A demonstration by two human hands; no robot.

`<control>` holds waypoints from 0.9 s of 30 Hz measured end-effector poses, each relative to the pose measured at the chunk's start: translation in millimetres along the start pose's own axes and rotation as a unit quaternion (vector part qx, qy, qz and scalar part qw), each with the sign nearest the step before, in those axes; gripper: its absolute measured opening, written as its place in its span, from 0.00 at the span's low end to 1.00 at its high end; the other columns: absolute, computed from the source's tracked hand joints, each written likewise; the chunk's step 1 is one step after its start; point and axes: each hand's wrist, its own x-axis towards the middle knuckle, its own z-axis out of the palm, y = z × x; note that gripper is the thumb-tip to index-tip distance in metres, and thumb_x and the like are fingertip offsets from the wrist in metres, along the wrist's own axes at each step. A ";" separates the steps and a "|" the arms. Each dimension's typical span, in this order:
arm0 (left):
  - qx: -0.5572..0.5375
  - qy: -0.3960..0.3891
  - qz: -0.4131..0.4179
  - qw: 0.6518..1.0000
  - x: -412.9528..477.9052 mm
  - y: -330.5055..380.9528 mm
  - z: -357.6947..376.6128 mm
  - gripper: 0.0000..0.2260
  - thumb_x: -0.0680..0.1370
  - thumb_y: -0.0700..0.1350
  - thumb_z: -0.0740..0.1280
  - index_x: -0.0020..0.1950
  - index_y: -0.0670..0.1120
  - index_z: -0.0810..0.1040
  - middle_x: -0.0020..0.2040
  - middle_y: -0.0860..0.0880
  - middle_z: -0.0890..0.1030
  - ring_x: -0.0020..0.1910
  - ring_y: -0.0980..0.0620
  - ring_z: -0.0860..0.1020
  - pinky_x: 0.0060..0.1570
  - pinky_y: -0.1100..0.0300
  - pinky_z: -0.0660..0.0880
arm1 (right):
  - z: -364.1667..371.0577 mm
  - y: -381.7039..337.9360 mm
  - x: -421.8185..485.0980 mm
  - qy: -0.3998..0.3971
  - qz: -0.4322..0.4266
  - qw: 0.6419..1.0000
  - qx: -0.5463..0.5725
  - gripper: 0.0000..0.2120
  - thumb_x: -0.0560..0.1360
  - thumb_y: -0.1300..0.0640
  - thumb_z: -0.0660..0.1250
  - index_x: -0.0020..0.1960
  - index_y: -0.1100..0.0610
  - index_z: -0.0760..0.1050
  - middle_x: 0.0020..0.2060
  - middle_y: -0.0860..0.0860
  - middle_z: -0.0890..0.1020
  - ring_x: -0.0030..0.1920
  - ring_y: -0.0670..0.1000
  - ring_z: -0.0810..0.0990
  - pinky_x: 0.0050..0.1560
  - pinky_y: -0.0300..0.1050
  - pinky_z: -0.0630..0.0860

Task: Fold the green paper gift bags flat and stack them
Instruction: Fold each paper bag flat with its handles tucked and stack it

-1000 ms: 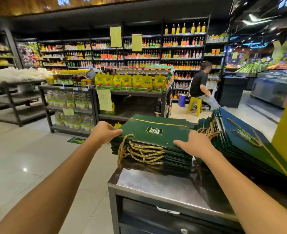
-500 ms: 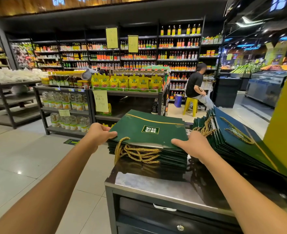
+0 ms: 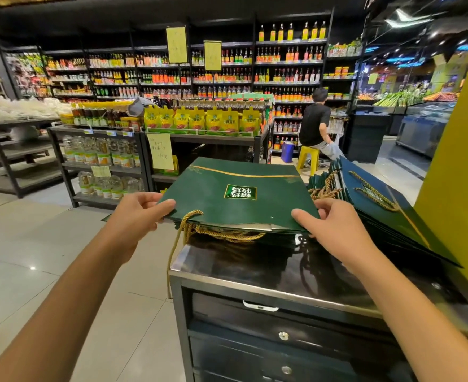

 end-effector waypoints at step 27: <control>-0.186 -0.180 -0.126 0.958 -60.5 -31.4 77.5 0.21 0.80 0.56 0.62 0.66 0.44 0.78 0.58 0.41 0.85 0.52 0.45 0.85 0.49 0.55 0.83 | 13.4 71.8 -49.3 0.147 0.021 0.984 0.103 0.12 0.78 0.46 0.69 0.52 0.54 0.73 0.41 0.53 0.79 0.38 0.52 0.79 0.40 0.46 0.77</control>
